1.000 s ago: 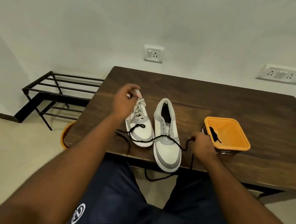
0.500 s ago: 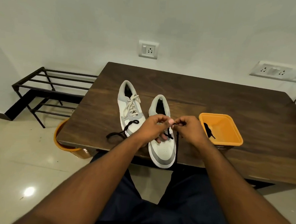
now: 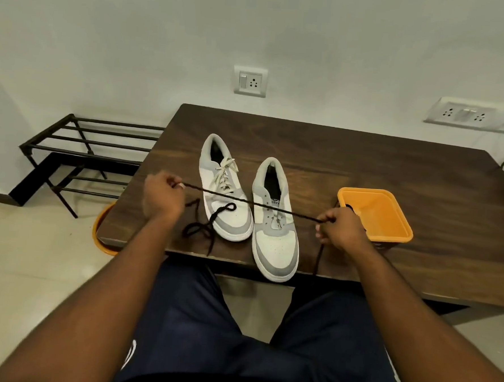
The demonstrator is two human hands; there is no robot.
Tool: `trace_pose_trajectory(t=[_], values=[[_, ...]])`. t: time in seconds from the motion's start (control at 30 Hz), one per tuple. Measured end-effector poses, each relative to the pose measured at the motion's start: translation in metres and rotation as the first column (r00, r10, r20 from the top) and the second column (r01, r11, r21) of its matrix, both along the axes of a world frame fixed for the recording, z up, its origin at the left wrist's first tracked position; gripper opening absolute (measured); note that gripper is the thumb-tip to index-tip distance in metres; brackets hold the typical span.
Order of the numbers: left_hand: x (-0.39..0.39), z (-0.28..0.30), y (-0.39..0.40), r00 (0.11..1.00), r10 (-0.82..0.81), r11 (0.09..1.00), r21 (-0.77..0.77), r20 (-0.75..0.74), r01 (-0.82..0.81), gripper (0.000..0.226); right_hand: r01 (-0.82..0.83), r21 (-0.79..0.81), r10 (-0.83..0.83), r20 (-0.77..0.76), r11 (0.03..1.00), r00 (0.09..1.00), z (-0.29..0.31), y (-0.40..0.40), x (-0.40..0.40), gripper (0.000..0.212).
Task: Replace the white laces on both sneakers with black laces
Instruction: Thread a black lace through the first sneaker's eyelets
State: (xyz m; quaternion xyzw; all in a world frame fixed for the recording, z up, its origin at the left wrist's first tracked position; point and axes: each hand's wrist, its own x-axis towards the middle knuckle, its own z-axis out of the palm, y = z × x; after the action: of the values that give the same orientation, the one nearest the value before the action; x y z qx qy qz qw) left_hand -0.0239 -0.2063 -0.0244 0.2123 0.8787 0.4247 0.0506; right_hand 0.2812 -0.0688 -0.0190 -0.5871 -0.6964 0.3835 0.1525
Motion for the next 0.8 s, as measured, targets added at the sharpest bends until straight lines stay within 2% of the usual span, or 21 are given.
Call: trace_pose_trajectory(t=[0.07,0.1,0.17,0.23,0.3,0.37,0.4,0.47,0.57,0.63,0.7,0.8], values=[[0.019,-0.004,0.000,0.976,-0.149,0.941,-0.325,-0.158,0.092,0.029,-0.059,0.104,0.068,-0.081,0.993,0.994,0.004,-0.006,-0.010,0.018],[0.036,-0.003,0.003,0.933,-0.258,0.916,-0.371,-0.249,0.154,0.035,-0.085,0.104,0.102,-0.171,0.991,0.980,0.009,-0.011,-0.018,0.022],[0.075,0.000,0.014,0.829,-0.486,0.870,-0.246,-0.278,0.427,0.039,-0.099,0.060,0.114,-0.377,0.993,0.919,0.017,-0.022,-0.035,0.023],[0.108,-0.003,0.025,0.730,-0.680,0.732,-0.020,-0.067,0.681,0.041,-0.047,0.021,0.051,-0.521,0.999,0.852,0.024,-0.025,-0.049,0.019],[0.131,-0.008,0.030,0.668,-0.721,0.693,0.156,0.186,0.704,0.046,-0.011,0.030,0.026,-0.564,1.000,0.825,0.028,-0.024,-0.057,0.017],[0.145,-0.016,0.031,0.625,-0.740,0.673,0.252,0.251,0.695,0.038,0.050,0.019,-0.029,-0.588,0.999,0.808,0.029,-0.021,-0.061,0.021],[0.150,-0.021,0.031,0.636,-0.747,0.664,0.238,0.193,0.709,0.033,0.094,-0.001,-0.076,-0.601,0.996,0.796,0.029,-0.019,-0.061,0.024],[0.153,-0.031,0.028,0.656,-0.754,0.649,0.116,-0.034,0.752,0.031,0.199,-0.095,-0.214,-0.629,0.975,0.748,0.025,-0.009,-0.059,0.030],[0.148,-0.046,0.012,0.555,-0.795,0.598,-0.161,-0.243,0.785,0.026,0.296,-0.379,-0.477,-0.609,0.877,0.634,0.018,0.016,-0.051,0.029],[0.141,-0.059,0.004,0.497,-0.817,0.573,-0.313,-0.292,0.757,0.023,0.286,-0.497,-0.545,-0.519,0.819,0.658,0.019,0.027,-0.046,0.023],[0.137,-0.067,-0.001,0.485,-0.799,0.592,-0.319,-0.357,0.740,0.019,0.276,-0.519,-0.549,-0.498,0.809,0.671,0.020,0.032,-0.043,0.019],[0.134,-0.068,0.002,0.465,-0.769,0.616,-0.318,-0.438,0.720,0.015,0.339,-0.458,-0.568,-0.606,0.822,0.558,0.024,0.035,-0.043,0.021]])
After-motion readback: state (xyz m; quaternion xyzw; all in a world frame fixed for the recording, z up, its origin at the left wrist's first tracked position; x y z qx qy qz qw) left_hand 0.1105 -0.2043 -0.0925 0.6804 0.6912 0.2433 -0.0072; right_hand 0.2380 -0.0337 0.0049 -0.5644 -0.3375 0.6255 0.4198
